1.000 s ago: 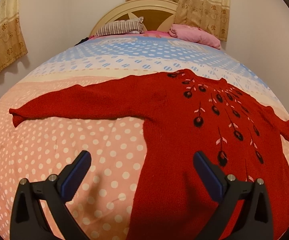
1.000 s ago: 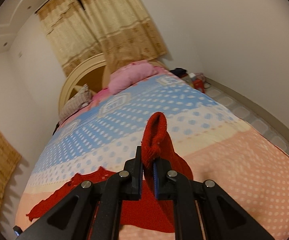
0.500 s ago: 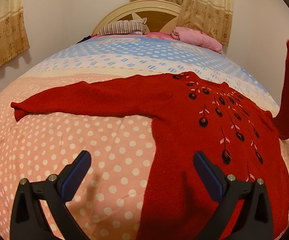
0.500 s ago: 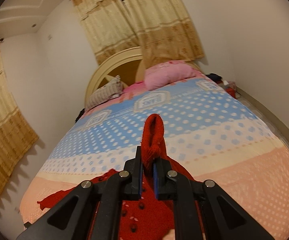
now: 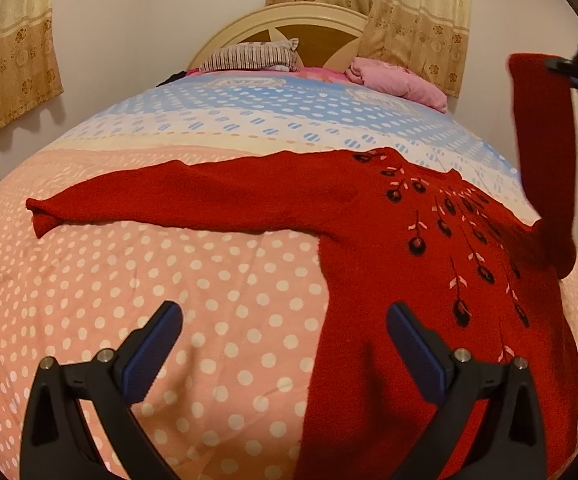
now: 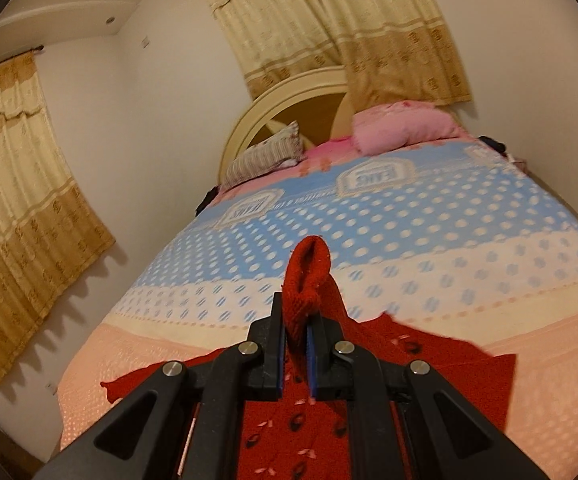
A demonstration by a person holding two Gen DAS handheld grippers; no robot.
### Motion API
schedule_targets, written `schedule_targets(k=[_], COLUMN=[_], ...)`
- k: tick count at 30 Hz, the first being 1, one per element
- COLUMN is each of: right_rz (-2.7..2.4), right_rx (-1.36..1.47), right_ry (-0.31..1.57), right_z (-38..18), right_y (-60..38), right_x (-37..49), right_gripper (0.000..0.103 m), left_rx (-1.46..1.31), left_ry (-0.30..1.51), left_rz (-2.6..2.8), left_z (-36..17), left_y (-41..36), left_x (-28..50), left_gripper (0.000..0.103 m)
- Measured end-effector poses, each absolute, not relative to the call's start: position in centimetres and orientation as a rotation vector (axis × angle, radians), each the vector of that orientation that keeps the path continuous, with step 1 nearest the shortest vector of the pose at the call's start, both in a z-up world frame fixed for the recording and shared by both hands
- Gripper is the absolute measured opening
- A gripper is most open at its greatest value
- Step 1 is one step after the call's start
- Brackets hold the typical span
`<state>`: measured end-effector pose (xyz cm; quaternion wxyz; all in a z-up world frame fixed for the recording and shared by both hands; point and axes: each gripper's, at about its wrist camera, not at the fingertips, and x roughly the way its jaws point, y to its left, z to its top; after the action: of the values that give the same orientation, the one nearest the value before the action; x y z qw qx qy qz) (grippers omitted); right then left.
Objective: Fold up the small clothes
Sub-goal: 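Lift the held sleeve and lay it across the sweater body, open right gripper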
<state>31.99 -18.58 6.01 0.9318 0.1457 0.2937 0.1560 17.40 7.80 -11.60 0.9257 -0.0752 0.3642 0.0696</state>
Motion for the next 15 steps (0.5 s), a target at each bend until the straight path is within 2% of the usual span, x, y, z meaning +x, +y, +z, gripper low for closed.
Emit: schedule_targets(k=[8,15], right_rz=[0.407,0.482], right_rx=[0.297,0.282], right_ry=[0.682,0.796], right_z=[-0.2,-8.8], right_y=[-10.6,-5.1], right_x=[34.1,35.8], right_gripper=[0.008,0.008], left_rx=[-0.166,-0.164], left_ry=[0.748,0.763], left_rz=[0.158,0.170], left_z=[-11.7,-12.3], left_y=[8.6,9.2], left_x=[17.3,17.6], left_gripper=[0.103,0.103])
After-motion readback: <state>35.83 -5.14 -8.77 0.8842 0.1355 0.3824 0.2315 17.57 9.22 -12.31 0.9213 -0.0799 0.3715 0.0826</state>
